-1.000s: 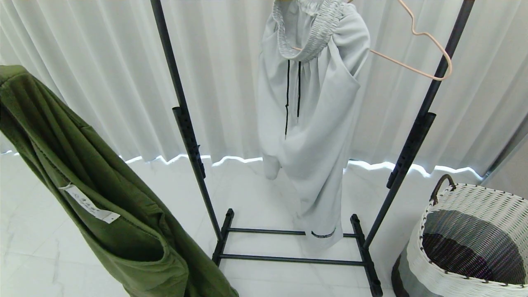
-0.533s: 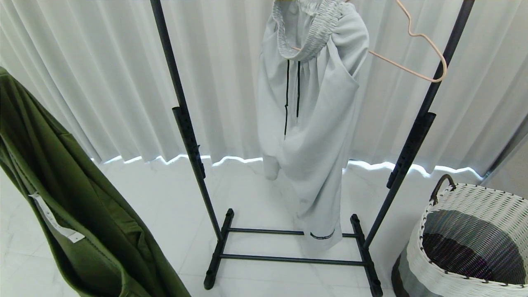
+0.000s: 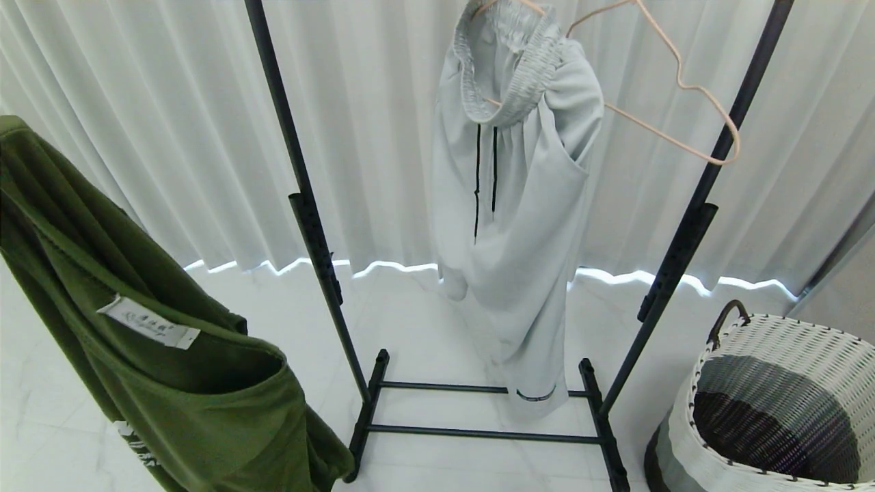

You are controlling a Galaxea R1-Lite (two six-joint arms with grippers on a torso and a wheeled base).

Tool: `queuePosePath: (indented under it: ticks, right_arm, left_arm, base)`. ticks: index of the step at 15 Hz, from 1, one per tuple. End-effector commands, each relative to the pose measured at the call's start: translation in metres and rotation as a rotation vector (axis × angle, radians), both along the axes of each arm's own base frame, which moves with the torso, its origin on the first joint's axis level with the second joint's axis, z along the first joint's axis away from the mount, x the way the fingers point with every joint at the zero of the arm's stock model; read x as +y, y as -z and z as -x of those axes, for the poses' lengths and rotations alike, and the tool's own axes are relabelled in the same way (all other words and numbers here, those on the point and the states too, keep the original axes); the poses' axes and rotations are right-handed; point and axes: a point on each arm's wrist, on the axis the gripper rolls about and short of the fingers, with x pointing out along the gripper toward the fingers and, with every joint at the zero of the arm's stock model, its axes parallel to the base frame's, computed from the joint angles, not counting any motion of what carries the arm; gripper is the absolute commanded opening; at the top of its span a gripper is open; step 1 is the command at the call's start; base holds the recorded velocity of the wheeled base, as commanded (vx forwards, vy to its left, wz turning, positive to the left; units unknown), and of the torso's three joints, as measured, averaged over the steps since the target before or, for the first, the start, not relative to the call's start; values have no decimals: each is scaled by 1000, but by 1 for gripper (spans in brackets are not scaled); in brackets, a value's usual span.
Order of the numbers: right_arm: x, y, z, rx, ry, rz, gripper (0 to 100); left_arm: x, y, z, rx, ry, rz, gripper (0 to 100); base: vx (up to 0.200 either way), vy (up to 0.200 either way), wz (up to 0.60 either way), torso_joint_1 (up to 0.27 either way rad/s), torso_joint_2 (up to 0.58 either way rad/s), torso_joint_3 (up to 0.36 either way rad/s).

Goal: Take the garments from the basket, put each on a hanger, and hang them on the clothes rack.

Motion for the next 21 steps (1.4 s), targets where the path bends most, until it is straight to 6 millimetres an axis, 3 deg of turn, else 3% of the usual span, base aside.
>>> queuePosePath:
  ticks: [1, 18, 21]
  right_arm:
    - [0, -1, 1, -2, -3, -3, 100]
    - [2, -5, -3, -46, -24, -51, 100]
    - [2, -5, -3, -47, -24, -50, 100]
  left_arm:
    - [-1, 1, -1, 4, -2, -4, 0]
    - [1, 1, 0, 0, -11, -14, 0]
    - [1, 0, 0, 0, -11, -13, 0]
  base:
    - [0, 0, 0, 178, -559, -300]
    - [0, 0, 0, 180, -442, -256]
    - [200, 0, 0, 15, -40, -25]
